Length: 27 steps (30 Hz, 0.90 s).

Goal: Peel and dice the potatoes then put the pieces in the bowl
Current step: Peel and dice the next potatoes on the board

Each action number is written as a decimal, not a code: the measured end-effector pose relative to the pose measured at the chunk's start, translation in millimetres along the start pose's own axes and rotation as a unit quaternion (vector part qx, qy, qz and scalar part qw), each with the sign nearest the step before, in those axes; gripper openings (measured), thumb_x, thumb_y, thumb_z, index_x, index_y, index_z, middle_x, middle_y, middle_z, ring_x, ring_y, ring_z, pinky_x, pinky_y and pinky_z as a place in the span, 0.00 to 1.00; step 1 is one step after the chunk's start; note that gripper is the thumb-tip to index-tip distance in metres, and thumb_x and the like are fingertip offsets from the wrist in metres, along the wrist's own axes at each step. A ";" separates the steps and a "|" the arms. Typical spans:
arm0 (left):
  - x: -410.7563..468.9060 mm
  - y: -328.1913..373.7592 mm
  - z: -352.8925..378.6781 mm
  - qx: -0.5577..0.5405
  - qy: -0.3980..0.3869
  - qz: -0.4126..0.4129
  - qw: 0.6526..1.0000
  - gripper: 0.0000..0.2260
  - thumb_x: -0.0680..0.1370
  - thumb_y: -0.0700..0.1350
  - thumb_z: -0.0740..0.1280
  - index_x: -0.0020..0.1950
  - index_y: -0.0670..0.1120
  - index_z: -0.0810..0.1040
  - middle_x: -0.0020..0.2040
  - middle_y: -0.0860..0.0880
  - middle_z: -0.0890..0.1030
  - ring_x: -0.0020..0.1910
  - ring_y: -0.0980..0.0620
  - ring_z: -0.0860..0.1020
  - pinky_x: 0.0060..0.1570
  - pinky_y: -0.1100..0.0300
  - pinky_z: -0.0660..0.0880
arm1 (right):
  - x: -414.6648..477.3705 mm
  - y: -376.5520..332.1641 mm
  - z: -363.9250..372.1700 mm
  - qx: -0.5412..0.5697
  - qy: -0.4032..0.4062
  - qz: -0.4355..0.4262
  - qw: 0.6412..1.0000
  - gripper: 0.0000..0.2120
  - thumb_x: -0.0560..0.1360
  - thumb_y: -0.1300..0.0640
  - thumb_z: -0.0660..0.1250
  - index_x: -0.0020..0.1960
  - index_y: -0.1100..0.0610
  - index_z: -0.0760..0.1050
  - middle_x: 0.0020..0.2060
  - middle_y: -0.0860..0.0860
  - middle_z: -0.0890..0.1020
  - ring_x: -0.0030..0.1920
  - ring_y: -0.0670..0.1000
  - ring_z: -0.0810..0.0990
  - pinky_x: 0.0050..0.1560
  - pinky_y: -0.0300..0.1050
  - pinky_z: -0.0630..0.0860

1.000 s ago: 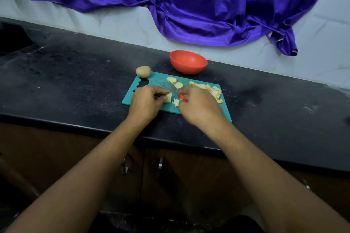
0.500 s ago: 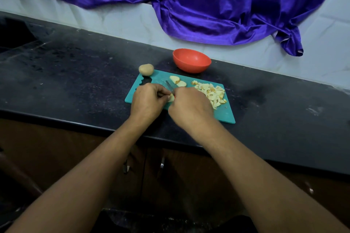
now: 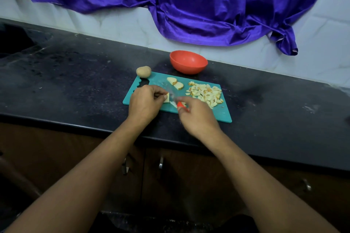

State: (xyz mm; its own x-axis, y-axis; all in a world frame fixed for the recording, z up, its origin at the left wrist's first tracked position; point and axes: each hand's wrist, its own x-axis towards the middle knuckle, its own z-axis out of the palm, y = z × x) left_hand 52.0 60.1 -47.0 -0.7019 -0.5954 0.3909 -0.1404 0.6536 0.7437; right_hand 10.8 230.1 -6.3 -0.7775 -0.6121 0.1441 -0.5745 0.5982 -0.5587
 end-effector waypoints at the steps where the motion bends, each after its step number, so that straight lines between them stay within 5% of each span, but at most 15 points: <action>1: 0.3 -0.2 -0.1 -0.004 -0.003 -0.002 1.000 0.06 0.78 0.46 0.74 0.54 0.53 0.87 0.48 0.57 0.86 0.47 0.60 0.82 0.56 0.53 0.80 | 4.5 5.1 -3.7 0.038 0.020 0.002 0.999 0.18 0.83 0.53 0.64 0.72 0.44 0.75 0.46 0.42 0.80 0.41 0.46 0.80 0.41 0.45 0.77; 4: 2.6 0.3 -0.8 -0.008 -0.018 -0.008 1.000 0.07 0.78 0.47 0.73 0.55 0.55 0.86 0.51 0.57 0.86 0.49 0.60 0.81 0.57 0.52 0.80 | 15.8 22.2 -13.1 0.124 0.090 0.011 0.988 0.18 0.83 0.54 0.65 0.73 0.47 0.75 0.39 0.42 0.77 0.36 0.46 0.76 0.33 0.42 0.71; 7: 2.9 3.7 -3.1 -0.017 -0.039 0.005 0.999 0.08 0.80 0.46 0.72 0.57 0.55 0.86 0.53 0.58 0.85 0.51 0.61 0.80 0.57 0.57 0.78 | 11.9 40.0 -6.8 0.185 0.102 0.022 0.977 0.18 0.84 0.55 0.65 0.73 0.48 0.75 0.33 0.50 0.79 0.32 0.49 0.74 0.31 0.50 0.73; 11: 4.3 5.3 -5.9 -0.023 -0.082 0.042 0.995 0.09 0.81 0.44 0.70 0.58 0.54 0.86 0.56 0.57 0.84 0.55 0.60 0.79 0.57 0.61 0.75 | 6.6 52.2 0.5 0.266 0.121 0.032 0.956 0.17 0.84 0.56 0.64 0.72 0.48 0.75 0.30 0.54 0.77 0.29 0.47 0.73 0.28 0.38 0.72; 20: 25.0 15.8 -1.0 -0.021 -0.238 0.127 0.963 0.12 0.81 0.41 0.70 0.54 0.58 0.86 0.53 0.59 0.83 0.55 0.61 0.79 0.58 0.59 0.76 | 11.0 57.6 2.6 0.305 0.117 0.026 0.945 0.16 0.84 0.56 0.65 0.71 0.49 0.76 0.25 0.47 0.76 0.26 0.43 0.73 0.28 0.37 0.71; 27: 34.4 11.6 6.0 -0.019 -0.239 0.148 0.959 0.09 0.80 0.48 0.72 0.59 0.56 0.85 0.57 0.56 0.83 0.56 0.56 0.80 0.59 0.51 0.78 | 10.4 57.9 2.2 0.309 0.114 0.025 0.944 0.17 0.84 0.55 0.65 0.72 0.49 0.75 0.27 0.46 0.77 0.27 0.42 0.73 0.28 0.36 0.70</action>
State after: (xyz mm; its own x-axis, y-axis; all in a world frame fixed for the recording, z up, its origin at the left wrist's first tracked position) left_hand 22.0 50.0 -28.1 -0.9485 -0.0971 0.3014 0.1343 0.7387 0.6605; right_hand -30.0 257.2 -38.9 -0.8752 -0.4215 0.2374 -0.3315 0.1652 -0.9289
